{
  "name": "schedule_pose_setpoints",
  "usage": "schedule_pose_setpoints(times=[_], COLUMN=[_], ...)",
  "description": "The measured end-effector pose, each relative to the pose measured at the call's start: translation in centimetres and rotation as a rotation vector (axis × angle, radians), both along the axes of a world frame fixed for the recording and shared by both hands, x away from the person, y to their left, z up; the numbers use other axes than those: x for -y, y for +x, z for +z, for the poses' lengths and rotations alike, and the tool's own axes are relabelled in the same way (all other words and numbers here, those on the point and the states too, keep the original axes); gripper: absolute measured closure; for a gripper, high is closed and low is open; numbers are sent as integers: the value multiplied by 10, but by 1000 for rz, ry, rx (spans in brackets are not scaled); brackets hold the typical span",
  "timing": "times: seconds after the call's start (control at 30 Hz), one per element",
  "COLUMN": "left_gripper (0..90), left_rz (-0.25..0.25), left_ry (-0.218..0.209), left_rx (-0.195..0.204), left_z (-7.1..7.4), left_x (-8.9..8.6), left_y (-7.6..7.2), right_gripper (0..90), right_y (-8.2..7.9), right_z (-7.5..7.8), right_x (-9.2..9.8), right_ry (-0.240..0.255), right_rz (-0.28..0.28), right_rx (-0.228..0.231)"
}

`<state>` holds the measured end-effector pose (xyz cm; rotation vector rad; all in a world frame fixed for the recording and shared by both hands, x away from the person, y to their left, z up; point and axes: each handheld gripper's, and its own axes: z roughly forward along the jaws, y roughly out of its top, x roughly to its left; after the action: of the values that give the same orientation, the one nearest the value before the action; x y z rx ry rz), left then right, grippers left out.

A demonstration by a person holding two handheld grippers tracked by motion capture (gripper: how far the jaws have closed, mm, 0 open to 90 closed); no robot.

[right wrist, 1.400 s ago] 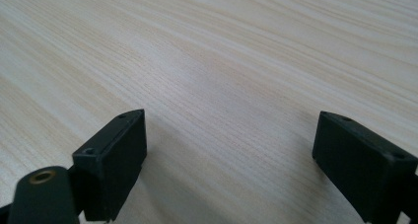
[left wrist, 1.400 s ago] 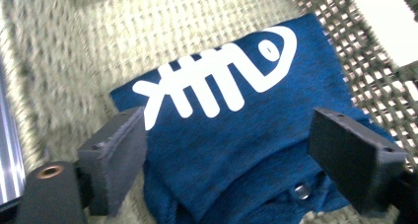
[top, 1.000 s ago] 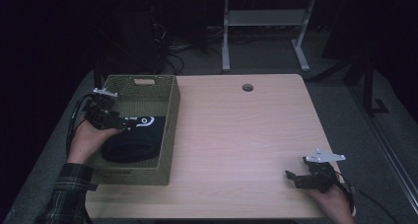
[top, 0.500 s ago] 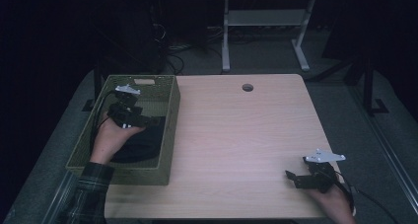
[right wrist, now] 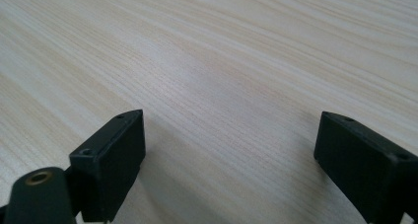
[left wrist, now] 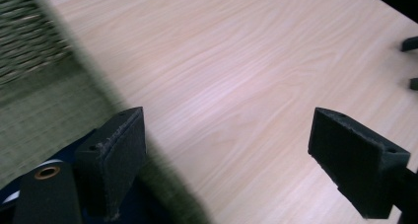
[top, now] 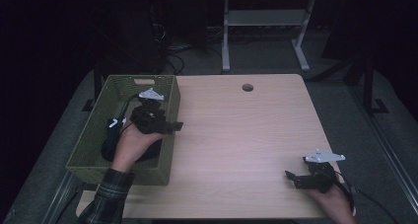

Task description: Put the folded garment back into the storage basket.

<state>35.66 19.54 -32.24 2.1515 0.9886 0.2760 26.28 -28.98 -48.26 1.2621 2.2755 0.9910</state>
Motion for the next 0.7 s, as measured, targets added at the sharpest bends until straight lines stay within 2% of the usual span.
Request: schedule_pose_setpoints(times=[0.3,0.57,0.7], left_gripper=[142,142,135], left_rz=[-62,-64,-81], left_ry=[7,-6,20], left_rx=[6,41,48], left_z=[-11,-26,-34], left_x=[36,61,73], left_y=[-8,-18,-22], right_gripper=[117,115,115], right_y=[0,0,0], right_z=[0,0,0], right_x=[0,0,0], right_ry=[1,0,0], right_rz=[-1,2,2], right_rx=[0,0,0])
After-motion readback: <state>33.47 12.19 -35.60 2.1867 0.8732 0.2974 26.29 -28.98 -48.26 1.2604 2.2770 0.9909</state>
